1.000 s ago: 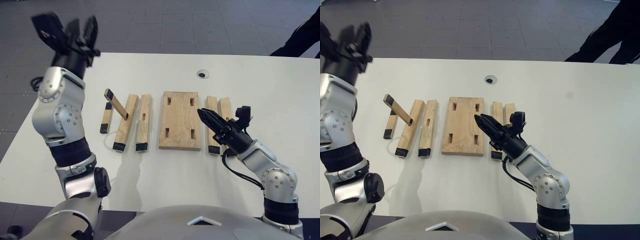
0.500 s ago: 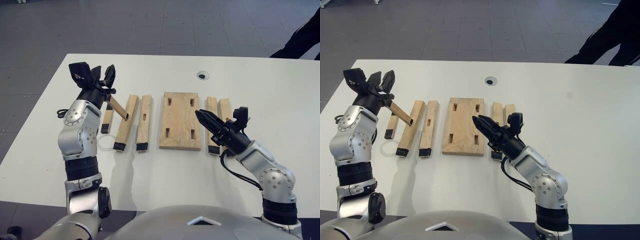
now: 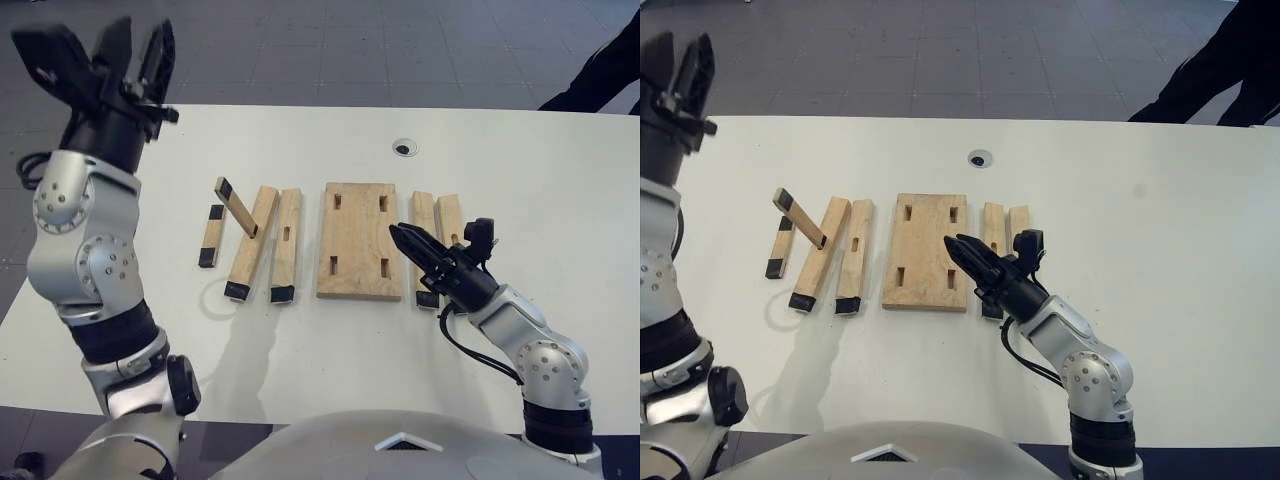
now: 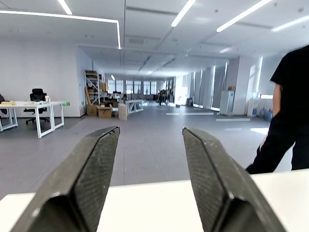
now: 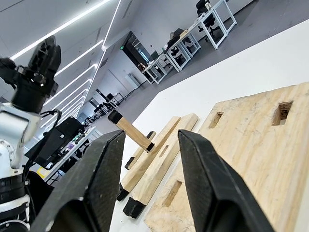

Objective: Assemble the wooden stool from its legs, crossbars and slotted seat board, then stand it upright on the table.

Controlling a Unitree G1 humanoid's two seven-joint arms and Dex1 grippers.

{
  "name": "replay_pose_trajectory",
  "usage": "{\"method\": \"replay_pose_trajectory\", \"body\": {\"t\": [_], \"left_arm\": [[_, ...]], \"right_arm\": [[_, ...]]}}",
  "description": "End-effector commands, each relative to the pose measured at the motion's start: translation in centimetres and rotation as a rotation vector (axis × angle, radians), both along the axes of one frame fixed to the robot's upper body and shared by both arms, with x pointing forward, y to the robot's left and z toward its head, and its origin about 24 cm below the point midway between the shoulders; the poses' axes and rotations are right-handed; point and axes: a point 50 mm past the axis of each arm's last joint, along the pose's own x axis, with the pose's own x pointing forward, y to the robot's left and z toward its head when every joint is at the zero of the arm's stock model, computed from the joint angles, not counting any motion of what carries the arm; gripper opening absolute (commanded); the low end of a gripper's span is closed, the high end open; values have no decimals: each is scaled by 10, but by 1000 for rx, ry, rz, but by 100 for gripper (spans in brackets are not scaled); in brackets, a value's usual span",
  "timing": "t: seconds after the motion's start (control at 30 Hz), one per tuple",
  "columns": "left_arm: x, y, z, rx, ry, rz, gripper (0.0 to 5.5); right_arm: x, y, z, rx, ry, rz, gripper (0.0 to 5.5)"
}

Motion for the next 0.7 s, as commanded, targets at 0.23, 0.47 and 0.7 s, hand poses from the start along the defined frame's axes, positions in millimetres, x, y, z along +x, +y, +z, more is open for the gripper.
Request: {"method": "replay_pose_trajectory", "body": {"t": [0.23,0.47,0.7], "left_arm": [[-67,8,-94,170,357,-200,355],[-81,-13,-144,350,545,-139,426],[-81,-19,-154,364,623,-75,426]], "right_arm": [[-4,-4,-1,-36,11,-19,201],[-3,-6,0,-51,11,-8,201],[-1,-6,1,-55,9,-5,201]]}}
